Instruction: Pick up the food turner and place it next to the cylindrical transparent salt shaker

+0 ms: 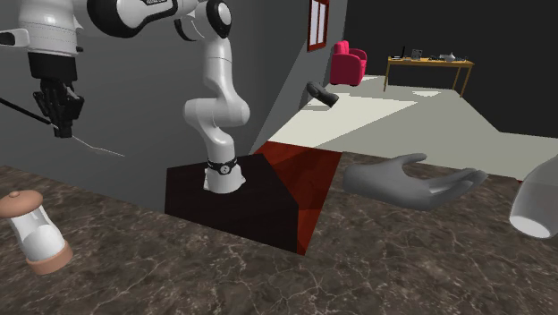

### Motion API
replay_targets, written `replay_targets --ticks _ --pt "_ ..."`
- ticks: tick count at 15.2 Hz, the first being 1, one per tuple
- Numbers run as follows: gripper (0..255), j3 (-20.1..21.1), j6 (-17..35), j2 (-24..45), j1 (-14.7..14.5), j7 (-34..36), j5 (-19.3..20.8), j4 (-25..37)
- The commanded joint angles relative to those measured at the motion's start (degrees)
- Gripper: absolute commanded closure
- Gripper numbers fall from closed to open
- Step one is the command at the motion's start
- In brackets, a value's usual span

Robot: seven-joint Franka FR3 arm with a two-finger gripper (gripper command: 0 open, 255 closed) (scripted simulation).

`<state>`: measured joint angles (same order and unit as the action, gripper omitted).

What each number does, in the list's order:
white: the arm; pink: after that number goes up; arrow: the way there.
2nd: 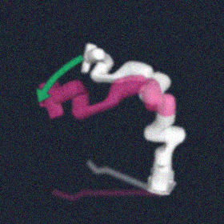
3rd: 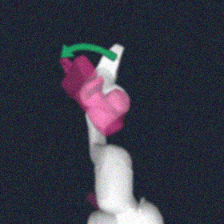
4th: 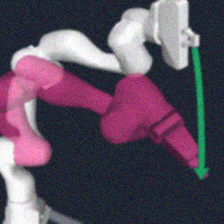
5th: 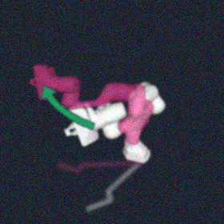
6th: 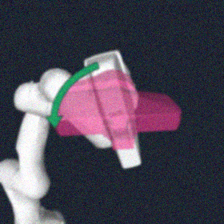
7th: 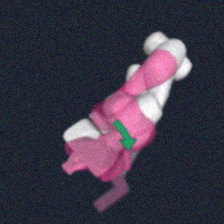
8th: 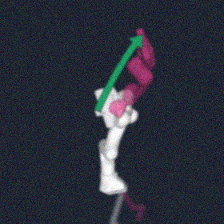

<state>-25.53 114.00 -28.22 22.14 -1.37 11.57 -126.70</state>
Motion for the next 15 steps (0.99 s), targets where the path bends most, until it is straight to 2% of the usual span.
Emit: replay_targets --ticks 1,15 --pt "255 -0.4 1.6 0.1 0.1 -0.1 0.2 -1.5" --pt "255 -2.3 12.7 1.7 0.5 -0.1 1.1 -10.9"
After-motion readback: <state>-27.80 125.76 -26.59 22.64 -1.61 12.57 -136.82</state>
